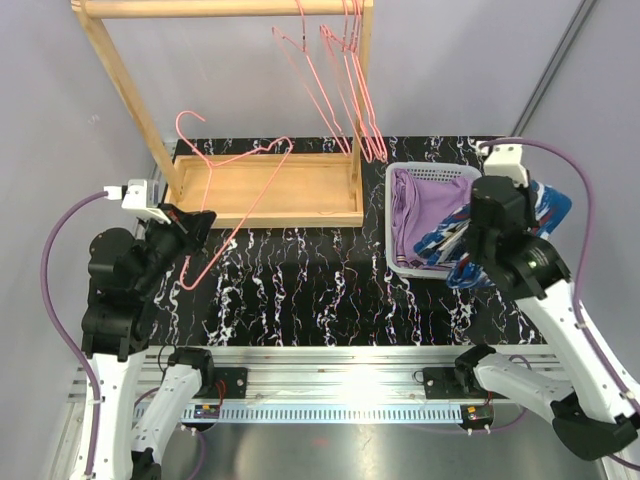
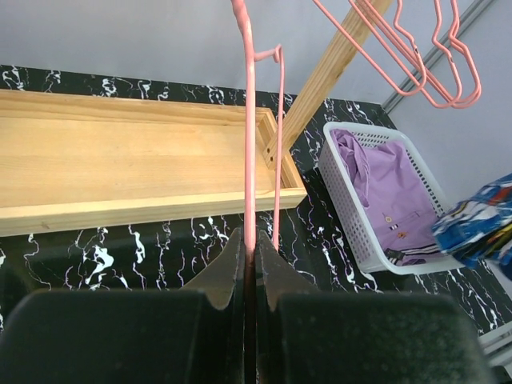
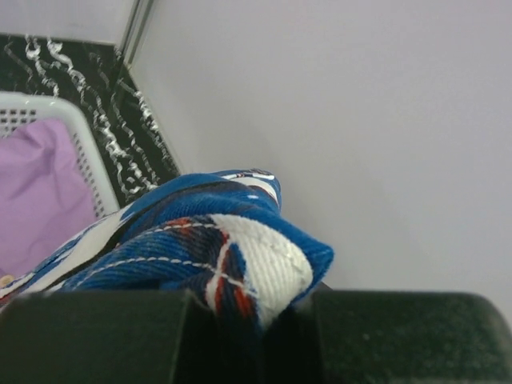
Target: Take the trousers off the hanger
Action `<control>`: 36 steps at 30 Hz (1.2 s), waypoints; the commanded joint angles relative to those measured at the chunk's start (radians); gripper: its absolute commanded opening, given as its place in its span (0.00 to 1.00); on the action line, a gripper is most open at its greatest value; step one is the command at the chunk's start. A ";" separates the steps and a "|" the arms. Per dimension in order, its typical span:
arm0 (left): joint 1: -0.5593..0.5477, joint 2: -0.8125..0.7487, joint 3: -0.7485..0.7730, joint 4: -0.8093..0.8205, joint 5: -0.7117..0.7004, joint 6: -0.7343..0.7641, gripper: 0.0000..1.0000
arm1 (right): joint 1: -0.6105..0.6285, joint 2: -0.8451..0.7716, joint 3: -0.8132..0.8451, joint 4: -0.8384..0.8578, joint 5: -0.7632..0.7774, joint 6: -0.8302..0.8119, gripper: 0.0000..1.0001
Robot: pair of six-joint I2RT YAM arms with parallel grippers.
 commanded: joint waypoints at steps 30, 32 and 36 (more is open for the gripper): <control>-0.005 -0.051 -0.036 0.047 -0.045 0.045 0.00 | -0.078 0.802 0.161 0.362 -0.198 0.067 0.00; -0.005 -0.046 -0.028 0.045 -0.042 0.042 0.00 | -0.084 0.829 0.185 0.351 -0.227 0.079 0.00; -0.005 -0.044 -0.005 0.022 -0.054 0.047 0.00 | -0.098 0.891 0.233 0.303 -0.277 0.142 0.04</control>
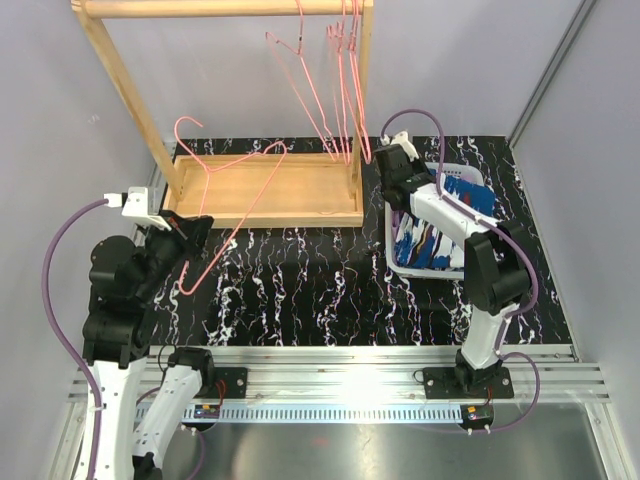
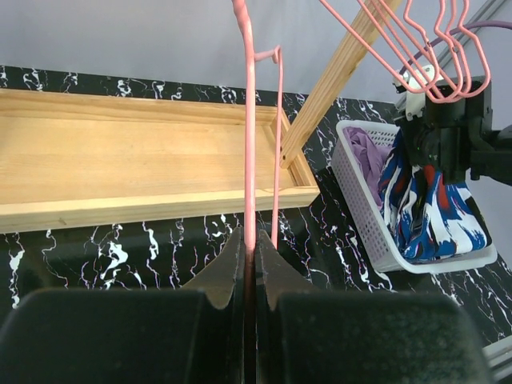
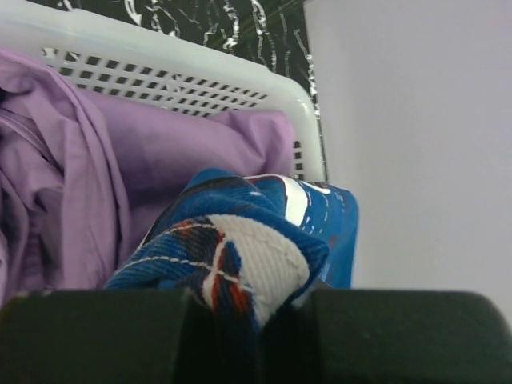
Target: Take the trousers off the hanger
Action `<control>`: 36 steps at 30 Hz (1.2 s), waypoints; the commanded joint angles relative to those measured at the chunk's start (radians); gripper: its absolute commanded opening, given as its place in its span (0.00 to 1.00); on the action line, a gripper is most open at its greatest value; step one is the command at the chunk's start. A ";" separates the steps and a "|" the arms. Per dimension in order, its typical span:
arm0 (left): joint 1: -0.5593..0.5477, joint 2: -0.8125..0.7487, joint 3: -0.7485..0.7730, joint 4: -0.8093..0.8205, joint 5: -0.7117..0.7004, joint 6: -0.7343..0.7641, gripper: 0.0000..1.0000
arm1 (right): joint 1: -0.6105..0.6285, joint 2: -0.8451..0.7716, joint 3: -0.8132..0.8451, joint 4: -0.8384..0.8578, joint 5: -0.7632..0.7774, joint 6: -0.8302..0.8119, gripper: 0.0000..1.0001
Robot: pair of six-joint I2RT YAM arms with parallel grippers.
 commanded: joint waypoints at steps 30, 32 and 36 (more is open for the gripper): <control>-0.005 0.073 0.316 -0.167 -0.153 0.062 0.00 | -0.356 -0.297 -0.093 -0.122 -0.884 0.533 1.00; -0.005 0.088 0.336 -0.182 -0.157 0.065 0.00 | -0.356 -0.228 -0.084 -0.124 -0.879 0.528 1.00; -0.005 0.099 0.373 -0.199 -0.165 0.071 0.00 | -0.355 -0.013 -0.076 -0.066 -0.901 0.522 0.99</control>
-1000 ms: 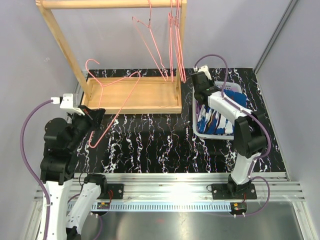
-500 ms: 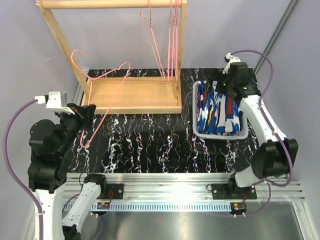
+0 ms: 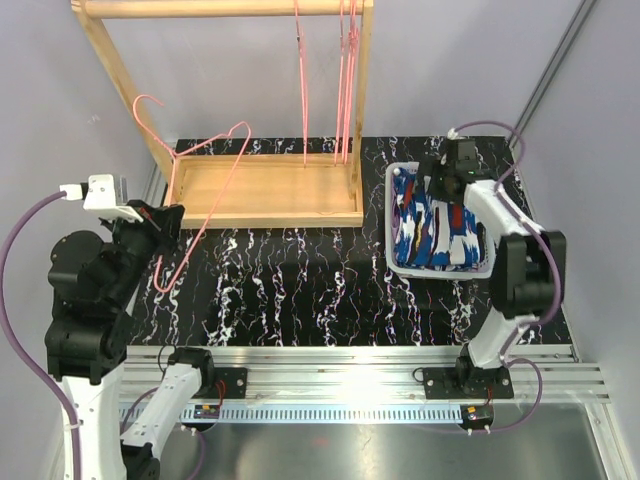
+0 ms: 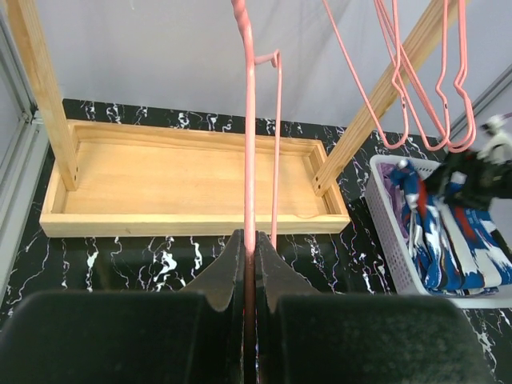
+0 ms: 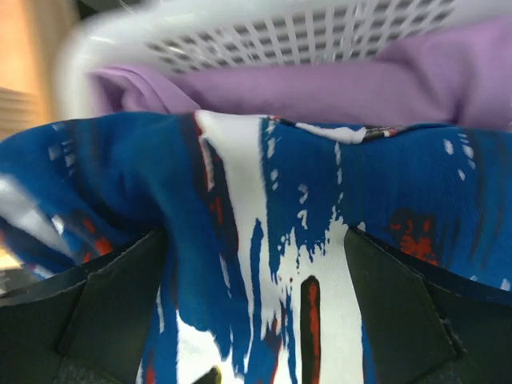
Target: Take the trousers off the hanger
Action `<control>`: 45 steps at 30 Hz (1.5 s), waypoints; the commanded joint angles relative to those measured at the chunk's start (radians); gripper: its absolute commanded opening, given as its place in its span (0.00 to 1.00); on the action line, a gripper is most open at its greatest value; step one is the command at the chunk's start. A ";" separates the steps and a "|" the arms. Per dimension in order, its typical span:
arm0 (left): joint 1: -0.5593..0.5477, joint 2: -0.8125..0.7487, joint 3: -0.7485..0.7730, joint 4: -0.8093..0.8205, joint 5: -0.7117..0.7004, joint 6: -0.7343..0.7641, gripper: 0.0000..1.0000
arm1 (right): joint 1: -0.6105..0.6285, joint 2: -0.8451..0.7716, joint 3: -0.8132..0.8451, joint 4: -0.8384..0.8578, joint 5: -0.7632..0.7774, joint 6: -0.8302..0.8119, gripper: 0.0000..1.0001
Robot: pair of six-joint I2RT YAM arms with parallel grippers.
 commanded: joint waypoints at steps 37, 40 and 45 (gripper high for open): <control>-0.035 0.457 0.098 0.714 0.019 0.148 0.00 | 0.023 -1.174 -0.227 -0.148 -0.481 0.240 0.99; -0.067 0.592 0.196 0.722 0.020 0.179 0.00 | 0.024 -1.194 -0.216 -0.188 -0.509 0.245 0.99; -0.145 0.764 0.350 0.702 -0.064 0.243 0.00 | 0.023 -1.223 -0.223 -0.217 -0.553 0.248 0.99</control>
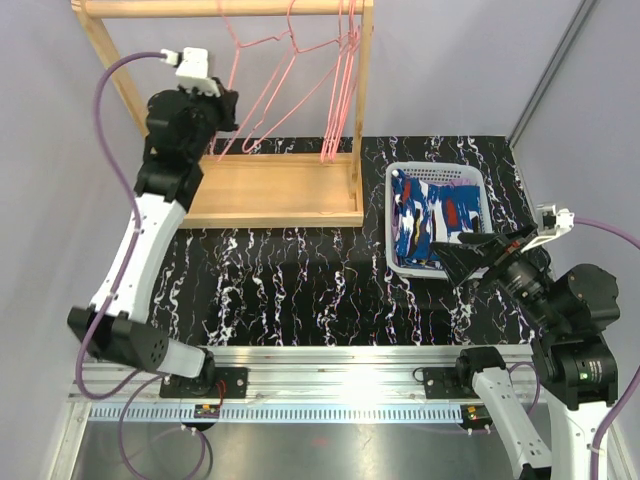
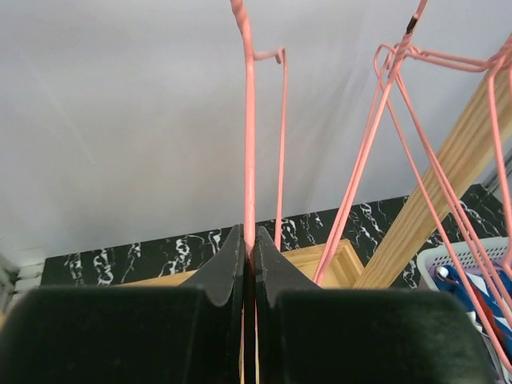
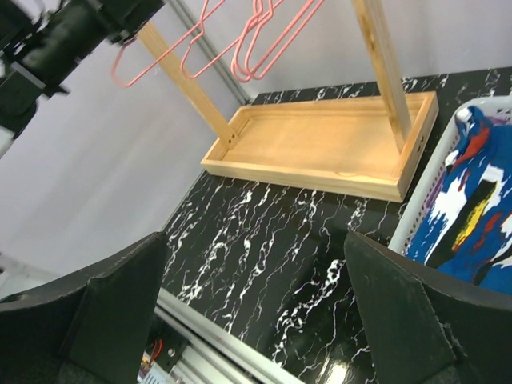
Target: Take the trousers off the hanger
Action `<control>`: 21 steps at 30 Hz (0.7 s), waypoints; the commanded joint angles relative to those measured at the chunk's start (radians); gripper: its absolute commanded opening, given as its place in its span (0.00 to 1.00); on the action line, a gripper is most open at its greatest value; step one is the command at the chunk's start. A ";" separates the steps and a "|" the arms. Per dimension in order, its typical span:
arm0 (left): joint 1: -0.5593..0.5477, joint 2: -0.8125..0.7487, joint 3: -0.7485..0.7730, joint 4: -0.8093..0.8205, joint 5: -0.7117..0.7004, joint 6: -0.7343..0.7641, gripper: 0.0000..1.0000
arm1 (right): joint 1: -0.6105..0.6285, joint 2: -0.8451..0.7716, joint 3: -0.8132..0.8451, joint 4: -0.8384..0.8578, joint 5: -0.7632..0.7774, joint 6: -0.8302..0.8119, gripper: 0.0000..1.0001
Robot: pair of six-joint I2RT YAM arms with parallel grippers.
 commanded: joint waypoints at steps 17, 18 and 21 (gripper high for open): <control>-0.235 0.228 0.169 0.045 -0.296 0.118 0.00 | 0.003 -0.064 -0.022 -0.126 -0.091 -0.020 0.99; -0.235 0.218 0.161 0.044 -0.294 0.118 0.00 | 0.003 -0.064 -0.016 -0.127 -0.091 -0.023 0.99; -0.237 0.197 0.152 0.007 -0.284 0.100 0.00 | 0.003 -0.066 -0.011 -0.129 -0.069 -0.028 0.99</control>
